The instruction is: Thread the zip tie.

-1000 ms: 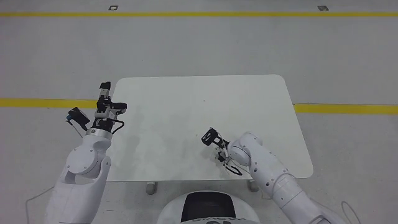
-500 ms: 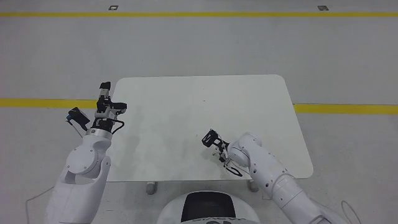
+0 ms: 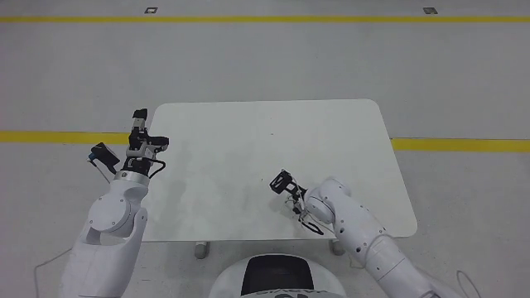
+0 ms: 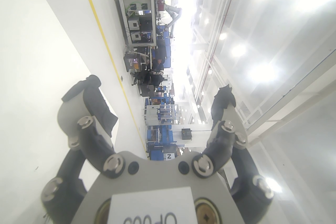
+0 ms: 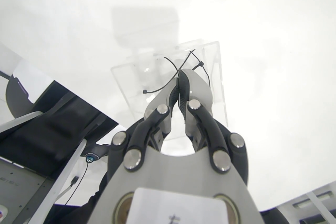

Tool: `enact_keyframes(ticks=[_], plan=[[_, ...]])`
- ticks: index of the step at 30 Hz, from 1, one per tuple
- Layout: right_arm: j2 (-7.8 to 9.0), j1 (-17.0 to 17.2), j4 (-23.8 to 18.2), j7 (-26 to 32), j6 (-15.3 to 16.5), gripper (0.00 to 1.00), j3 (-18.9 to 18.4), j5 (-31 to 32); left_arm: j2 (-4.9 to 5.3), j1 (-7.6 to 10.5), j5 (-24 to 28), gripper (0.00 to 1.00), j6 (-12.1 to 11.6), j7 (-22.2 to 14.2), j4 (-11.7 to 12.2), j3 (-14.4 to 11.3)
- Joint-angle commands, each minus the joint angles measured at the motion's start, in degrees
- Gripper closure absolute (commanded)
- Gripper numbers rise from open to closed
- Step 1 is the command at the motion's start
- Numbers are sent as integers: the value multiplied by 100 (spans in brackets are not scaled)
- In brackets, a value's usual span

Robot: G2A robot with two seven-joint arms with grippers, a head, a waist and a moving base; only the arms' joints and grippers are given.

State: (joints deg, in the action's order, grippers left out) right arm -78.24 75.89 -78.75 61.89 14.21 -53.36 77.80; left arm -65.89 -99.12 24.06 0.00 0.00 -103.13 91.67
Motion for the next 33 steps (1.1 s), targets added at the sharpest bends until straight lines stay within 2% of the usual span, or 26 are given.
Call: enact_keyframes(ticks=[1,8,16,21,26,33], plan=[[40,101,-203,31,-15,100,-99,11,0,0,0,0,0,0,0,0],[184,493,-851,4,-18,100,-596,-187,0,0,0,0,0,0,0,0],[345,1029,-1428,-313,34,100,-1399,-986,0,0,0,0,0,0,0,0],[404,1173,-1444,-411,77,100,-1769,-1652,0,0,0,0,0,0,0,0],[426,1193,-1282,-492,70,100,-2024,-2564,0,0,0,0,0,0,0,0],[426,1193,-1282,-492,70,100,-2024,-2564,0,0,0,0,0,0,0,0]])
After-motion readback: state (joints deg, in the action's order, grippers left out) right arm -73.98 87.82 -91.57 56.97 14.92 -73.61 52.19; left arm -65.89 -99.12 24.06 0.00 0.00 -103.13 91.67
